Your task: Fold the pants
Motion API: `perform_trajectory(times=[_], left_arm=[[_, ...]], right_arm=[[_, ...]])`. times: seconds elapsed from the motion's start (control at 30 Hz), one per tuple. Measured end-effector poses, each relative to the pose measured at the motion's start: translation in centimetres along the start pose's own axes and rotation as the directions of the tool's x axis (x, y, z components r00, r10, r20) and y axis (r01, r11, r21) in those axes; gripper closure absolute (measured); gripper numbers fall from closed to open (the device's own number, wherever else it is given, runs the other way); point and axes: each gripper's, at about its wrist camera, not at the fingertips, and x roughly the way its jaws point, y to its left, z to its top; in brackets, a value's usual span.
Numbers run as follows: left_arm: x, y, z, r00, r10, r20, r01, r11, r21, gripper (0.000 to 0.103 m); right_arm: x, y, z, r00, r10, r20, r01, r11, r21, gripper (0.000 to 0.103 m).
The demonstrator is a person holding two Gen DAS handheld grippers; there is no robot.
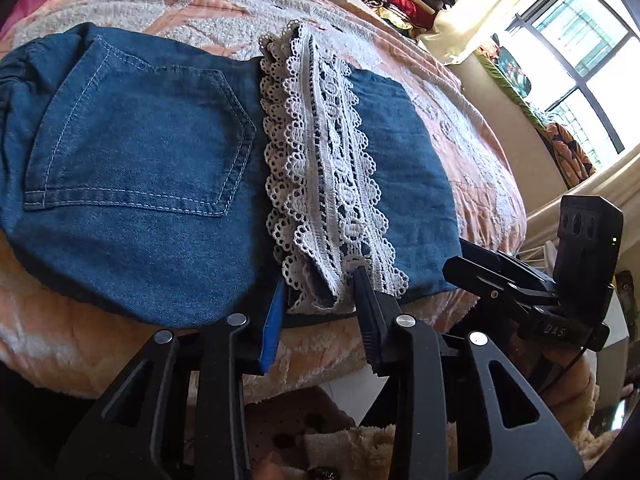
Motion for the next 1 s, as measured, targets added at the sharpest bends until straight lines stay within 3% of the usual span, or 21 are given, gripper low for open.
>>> perform_trajectory(times=[0.1, 0.17, 0.37, 0.53, 0.63, 0.83, 1.0], left_arm=[[-0.5, -0.4, -0.3, 0.997, 0.074, 0.015, -0.075, 0.996, 0.052, 0.086], [-0.4, -0.2, -0.5, 0.997, 0.082, 0.014, -0.082, 0.995, 0.053, 0.086], [0.0, -0.1, -0.9, 0.995, 0.097, 0.023, -0.099, 0.993, 0.065, 0.084], [-0.7, 0.0, -1.1, 0.995, 0.090, 0.039, -0.093, 0.994, 0.060, 0.082], [-1.6, -0.3, -1.1, 0.992, 0.110, 0.058, -0.115, 0.990, 0.078, 0.080], [-3.4, 0.1, -0.9, 0.986, 0.126, 0.107, -0.132, 0.989, 0.059, 0.079], [-4.9, 0.5, -0.9, 0.981, 0.133, 0.138, -0.141, 0.989, 0.048, 0.069]], right_arm=[[0.2, 0.5, -0.2, 0.999, -0.049, -0.008, 0.049, 0.998, -0.037, 0.035], [0.6, 0.8, -0.4, 0.994, -0.108, -0.018, 0.107, 0.991, -0.075, 0.035], [1.7, 1.2, -1.2, 0.985, -0.173, -0.012, 0.170, 0.976, -0.135, 0.034], [1.2, 1.0, -1.0, 0.988, -0.152, -0.006, 0.150, 0.983, -0.104, 0.033], [-0.1, 0.8, -0.6, 0.991, -0.131, 0.018, 0.132, 0.990, -0.055, 0.026], [-1.9, 1.0, 0.3, 0.990, -0.129, 0.061, 0.131, 0.990, -0.045, 0.026], [-2.0, 1.9, 0.8, 0.991, -0.117, 0.068, 0.120, 0.992, -0.048, 0.026]])
